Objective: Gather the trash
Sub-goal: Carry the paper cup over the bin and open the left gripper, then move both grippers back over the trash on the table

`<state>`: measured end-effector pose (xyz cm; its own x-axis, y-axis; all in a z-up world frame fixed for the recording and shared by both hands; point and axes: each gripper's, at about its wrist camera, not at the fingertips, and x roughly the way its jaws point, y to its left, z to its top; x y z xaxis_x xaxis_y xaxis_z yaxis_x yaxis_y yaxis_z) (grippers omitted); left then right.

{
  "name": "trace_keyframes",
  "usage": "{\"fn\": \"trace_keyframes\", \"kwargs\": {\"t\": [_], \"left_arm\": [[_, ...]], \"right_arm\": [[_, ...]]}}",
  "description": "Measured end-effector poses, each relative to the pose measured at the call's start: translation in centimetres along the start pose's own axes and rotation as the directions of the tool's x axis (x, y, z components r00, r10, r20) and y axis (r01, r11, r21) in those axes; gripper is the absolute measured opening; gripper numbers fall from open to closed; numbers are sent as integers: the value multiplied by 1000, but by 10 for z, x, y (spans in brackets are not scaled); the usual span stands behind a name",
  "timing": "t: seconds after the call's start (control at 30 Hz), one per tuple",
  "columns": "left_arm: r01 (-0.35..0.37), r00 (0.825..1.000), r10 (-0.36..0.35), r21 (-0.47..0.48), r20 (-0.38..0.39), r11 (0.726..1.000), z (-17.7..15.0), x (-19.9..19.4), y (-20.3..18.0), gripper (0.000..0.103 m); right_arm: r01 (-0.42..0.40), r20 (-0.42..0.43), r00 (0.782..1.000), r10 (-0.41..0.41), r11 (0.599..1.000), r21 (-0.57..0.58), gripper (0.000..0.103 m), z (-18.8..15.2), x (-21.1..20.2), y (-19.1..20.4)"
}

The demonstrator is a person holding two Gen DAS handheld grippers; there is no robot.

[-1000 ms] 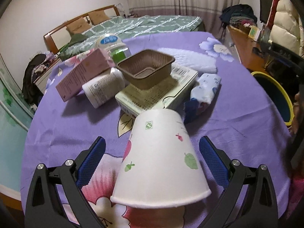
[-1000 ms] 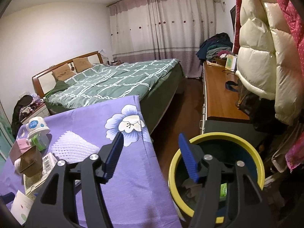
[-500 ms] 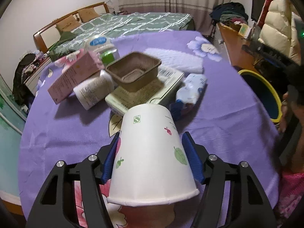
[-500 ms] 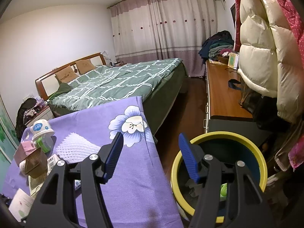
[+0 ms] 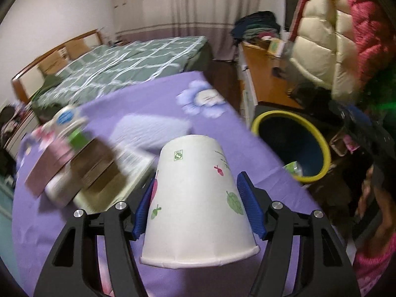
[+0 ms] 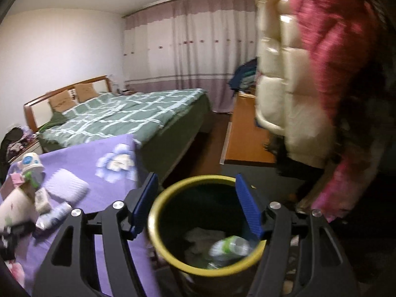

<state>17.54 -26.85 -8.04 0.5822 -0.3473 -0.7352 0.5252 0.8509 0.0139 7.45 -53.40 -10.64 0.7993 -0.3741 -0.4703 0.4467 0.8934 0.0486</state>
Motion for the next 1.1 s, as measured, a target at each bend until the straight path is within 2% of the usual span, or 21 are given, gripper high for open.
{"fn": "trace_keyframes", "kwargs": {"t": [0.2, 0.37, 0.57, 0.6, 0.7, 0.8, 0.9, 1.03, 1.1], "left_arm": [[113, 994, -113, 56, 3, 992, 43, 30, -57, 65], [185, 983, -184, 100, -13, 978, 73, 59, -111, 66], [215, 977, -211, 146, -44, 966, 92, 99, -162, 69], [214, 977, -210, 150, -45, 965, 92, 105, -167, 71], [196, 981, -195, 163, -20, 967, 99, 119, -179, 90], [184, 982, -188, 149, 12, 972, 106, 115, -176, 91], [183, 978, -194, 133, 81, 974, 107, 85, -154, 93], [140, 972, -154, 90, 178, 986, 95, 42, -108, 96], [103, 968, -112, 50, 224, 993, 84, 21, -77, 97]], "right_arm": [[71, -18, 997, -70, 997, 44, 62, -5, -8, -51], [99, -6, 995, -99, 993, 70, 62, -4, -15, -77], [124, -2, 992, -125, 986, 114, 62, -7, -18, -103], [131, -5, 991, -131, 984, 120, 62, -9, -19, -106], [138, -18, 990, -137, 982, 132, 62, -11, -18, -111], [139, -19, 990, -138, 982, 126, 62, -11, -18, -106], [131, -19, 991, -129, 984, 117, 62, -9, -19, -98], [100, -24, 995, -98, 990, 102, 62, -8, -13, -80], [80, -27, 997, -78, 993, 86, 62, -7, -10, -66]]}}
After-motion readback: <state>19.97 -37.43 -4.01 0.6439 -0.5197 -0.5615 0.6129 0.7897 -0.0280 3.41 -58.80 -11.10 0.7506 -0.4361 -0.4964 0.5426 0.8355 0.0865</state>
